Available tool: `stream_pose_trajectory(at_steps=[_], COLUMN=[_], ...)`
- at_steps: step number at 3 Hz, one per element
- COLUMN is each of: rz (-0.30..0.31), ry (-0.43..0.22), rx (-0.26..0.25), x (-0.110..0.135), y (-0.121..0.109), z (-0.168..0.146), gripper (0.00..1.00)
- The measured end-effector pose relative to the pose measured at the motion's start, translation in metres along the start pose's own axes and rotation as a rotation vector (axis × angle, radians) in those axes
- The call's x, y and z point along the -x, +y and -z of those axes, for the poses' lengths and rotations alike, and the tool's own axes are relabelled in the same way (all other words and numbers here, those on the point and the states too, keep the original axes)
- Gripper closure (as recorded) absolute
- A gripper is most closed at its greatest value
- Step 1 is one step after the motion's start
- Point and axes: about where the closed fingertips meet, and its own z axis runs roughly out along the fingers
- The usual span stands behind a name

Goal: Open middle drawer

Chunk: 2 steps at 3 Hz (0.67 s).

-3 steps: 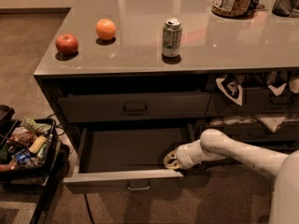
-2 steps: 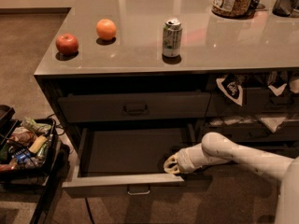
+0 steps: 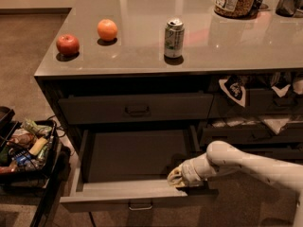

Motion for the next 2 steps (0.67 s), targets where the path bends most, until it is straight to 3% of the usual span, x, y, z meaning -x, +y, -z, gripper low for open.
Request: stream_pose_trajectory(at_steps=[2], rz=[-0.01], ry=[-0.042], rx=[0.075], x=[0.031], y=[0.046], z=[-0.006], gripper=[1.0])
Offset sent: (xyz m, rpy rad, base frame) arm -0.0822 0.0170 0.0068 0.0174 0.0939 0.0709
